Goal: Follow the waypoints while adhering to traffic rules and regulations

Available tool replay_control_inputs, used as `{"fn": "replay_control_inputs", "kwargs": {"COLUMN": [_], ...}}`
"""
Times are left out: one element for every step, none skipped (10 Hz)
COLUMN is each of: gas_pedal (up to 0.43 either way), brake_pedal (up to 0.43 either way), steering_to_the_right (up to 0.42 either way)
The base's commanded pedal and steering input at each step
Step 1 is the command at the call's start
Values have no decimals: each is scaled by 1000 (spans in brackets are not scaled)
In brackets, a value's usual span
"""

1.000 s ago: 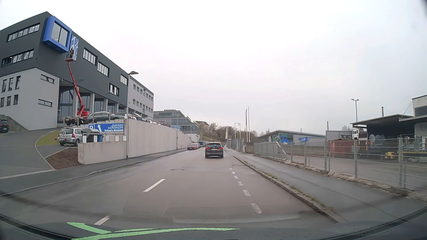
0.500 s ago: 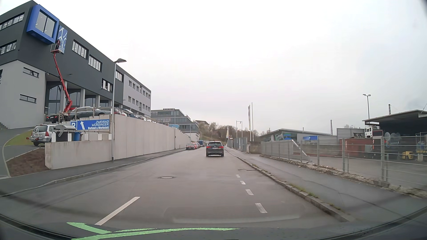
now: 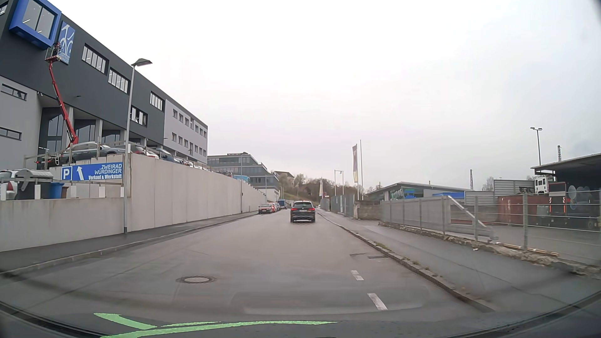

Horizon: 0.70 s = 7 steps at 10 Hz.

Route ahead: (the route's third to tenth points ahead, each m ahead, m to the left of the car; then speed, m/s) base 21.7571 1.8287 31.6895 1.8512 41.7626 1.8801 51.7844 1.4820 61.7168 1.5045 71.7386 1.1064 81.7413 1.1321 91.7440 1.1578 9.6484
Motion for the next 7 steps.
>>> {"fn": "replay_control_inputs", "kwargs": {"gas_pedal": [398, 398, 398, 390, 390, 370, 370], "brake_pedal": [0, 0, 0, 0, 0, 0, 0], "steering_to_the_right": [0, -1, 0, -1, -1, -1, -1]}}
